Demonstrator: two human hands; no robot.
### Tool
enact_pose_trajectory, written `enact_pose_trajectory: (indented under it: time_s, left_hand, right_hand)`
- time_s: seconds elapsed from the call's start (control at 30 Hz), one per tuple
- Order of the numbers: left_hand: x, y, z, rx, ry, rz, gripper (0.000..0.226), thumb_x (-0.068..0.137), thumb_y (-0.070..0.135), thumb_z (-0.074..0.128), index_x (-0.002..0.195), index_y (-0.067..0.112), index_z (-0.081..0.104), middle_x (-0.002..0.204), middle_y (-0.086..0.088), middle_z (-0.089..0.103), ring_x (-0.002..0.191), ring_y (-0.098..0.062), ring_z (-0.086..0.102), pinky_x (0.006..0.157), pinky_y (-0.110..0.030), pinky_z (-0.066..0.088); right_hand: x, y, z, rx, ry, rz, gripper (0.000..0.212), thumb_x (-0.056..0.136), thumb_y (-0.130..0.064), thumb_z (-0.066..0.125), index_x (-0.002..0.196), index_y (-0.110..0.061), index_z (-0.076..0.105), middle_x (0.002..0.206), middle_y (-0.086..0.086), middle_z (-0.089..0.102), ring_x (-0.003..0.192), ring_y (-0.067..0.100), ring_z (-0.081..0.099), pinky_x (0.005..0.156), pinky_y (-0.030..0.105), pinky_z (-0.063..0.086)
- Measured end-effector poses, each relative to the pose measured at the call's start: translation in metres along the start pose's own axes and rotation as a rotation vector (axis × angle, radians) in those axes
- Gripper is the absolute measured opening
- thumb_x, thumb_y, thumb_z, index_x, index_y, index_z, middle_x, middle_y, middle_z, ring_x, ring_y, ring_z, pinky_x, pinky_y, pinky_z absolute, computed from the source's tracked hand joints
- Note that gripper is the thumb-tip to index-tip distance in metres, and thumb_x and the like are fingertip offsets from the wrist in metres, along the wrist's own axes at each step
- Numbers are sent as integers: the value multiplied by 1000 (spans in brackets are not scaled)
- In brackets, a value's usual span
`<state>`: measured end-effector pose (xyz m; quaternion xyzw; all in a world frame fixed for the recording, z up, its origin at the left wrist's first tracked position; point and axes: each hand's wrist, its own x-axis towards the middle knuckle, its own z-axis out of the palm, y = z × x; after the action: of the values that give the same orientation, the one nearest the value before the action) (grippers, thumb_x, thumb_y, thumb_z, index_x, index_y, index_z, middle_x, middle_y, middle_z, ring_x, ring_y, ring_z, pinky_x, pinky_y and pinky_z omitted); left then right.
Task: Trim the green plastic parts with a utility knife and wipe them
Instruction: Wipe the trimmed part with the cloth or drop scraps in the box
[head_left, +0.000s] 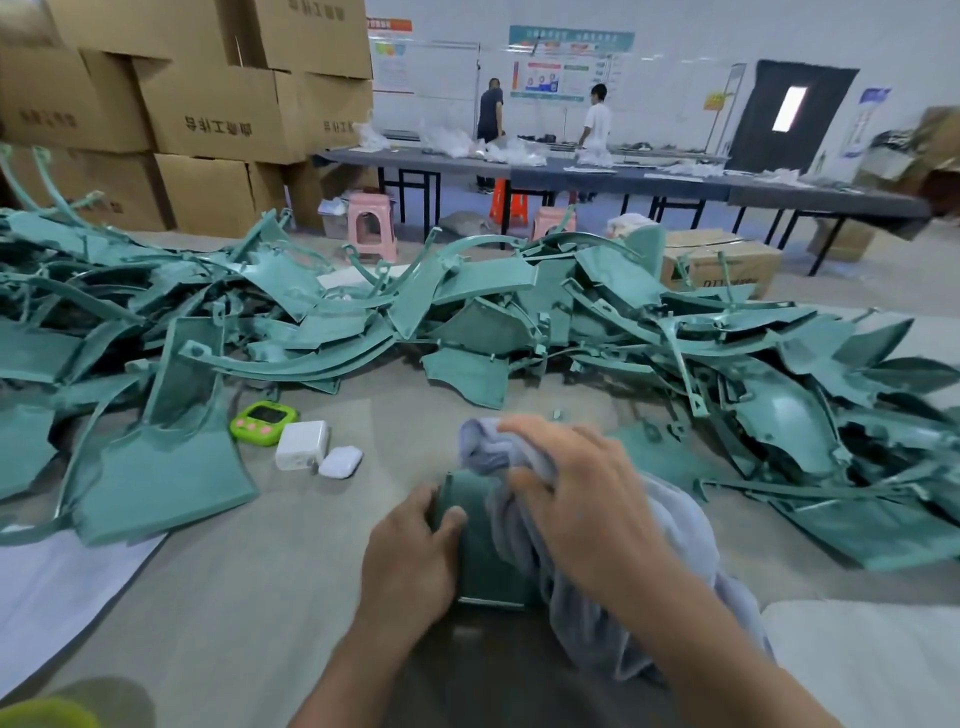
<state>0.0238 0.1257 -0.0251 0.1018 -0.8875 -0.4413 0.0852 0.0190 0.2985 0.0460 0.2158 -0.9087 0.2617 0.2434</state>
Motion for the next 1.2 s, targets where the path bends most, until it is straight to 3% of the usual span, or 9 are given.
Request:
enact_pose_trajectory:
  time_s: [0.2, 0.33, 0.5, 0.6, 0.77, 0.9, 1.0, 1.07, 1.2]
  left_hand:
    - [10, -3, 1, -265, 92, -150, 26, 99, 25, 59, 82, 18, 76, 79, -3, 76, 82, -30, 70, 78, -49, 57]
    - [10, -8, 2, -317, 104, -145, 21, 79, 28, 53, 74, 13, 66, 61, 7, 63, 63, -21, 57, 69, -52, 54]
    - [7, -8, 1, -466, 109, -78, 27, 79, 35, 54, 77, 15, 70, 81, -16, 73, 73, -21, 60, 79, -51, 57]
    - [0, -7, -14, -334, 225, 23, 20, 81, 36, 53, 66, 39, 65, 59, 5, 58, 58, -8, 47, 58, -20, 44]
    - [-20, -8, -37, -448, 477, -8, 32, 90, 31, 59, 112, 17, 78, 94, 11, 71, 79, -4, 59, 73, -29, 44]
    - [-45, 11, -36, -585, 431, 25, 32, 83, 41, 60, 93, 17, 80, 63, 13, 60, 62, 1, 51, 57, -15, 42]
    - [-61, 43, -34, -618, 285, 140, 13, 85, 30, 72, 80, 40, 79, 66, 20, 67, 62, 3, 59, 57, -7, 46]
    - [-70, 62, -28, -580, 119, 225, 22, 77, 28, 85, 83, 48, 77, 73, 18, 75, 65, 1, 69, 57, -13, 53]
    - [-96, 97, -7, -377, -2, 286, 42, 54, 68, 70, 74, 32, 75, 63, 17, 71, 59, -5, 67, 56, -33, 55]
  right_hand:
    - [-38, -23, 57, -205, -165, -36, 46, 88, -25, 55, 132, -26, 67, 126, -7, 69, 109, 19, 63, 93, 36, 47]
    - [-61, -27, 48, -147, -251, -149, 44, 88, -23, 56, 130, -26, 68, 122, -6, 71, 100, 18, 65, 90, 32, 51]
    - [-64, -6, 5, -174, -587, -324, 29, 96, -28, 47, 115, -38, 67, 105, -14, 61, 99, 11, 52, 87, 34, 36]
    - [-59, 17, -23, -172, -615, -207, 26, 87, -22, 55, 100, -36, 74, 100, -15, 65, 97, 8, 54, 90, 35, 38]
    - [-57, 40, -48, -557, -454, 205, 38, 98, -43, 45, 131, -33, 62, 149, -7, 49, 139, 21, 38, 115, 33, 16]
    - [-45, 1, -56, 133, -207, 396, 58, 87, -58, 53, 140, -36, 56, 133, -5, 66, 127, 12, 56, 112, 32, 33]
    - [-47, -28, -58, 891, -147, 578, 42, 88, -30, 65, 129, -41, 62, 112, 3, 75, 108, 21, 70, 95, 48, 56]
    - [-52, -34, -70, 1059, 40, 715, 31, 88, -21, 66, 115, -34, 72, 108, 18, 73, 105, 38, 70, 92, 57, 57]
    - [-73, -30, -104, 1033, 209, 847, 21, 102, -21, 60, 98, -15, 80, 94, 11, 79, 86, 26, 76, 70, 36, 62]
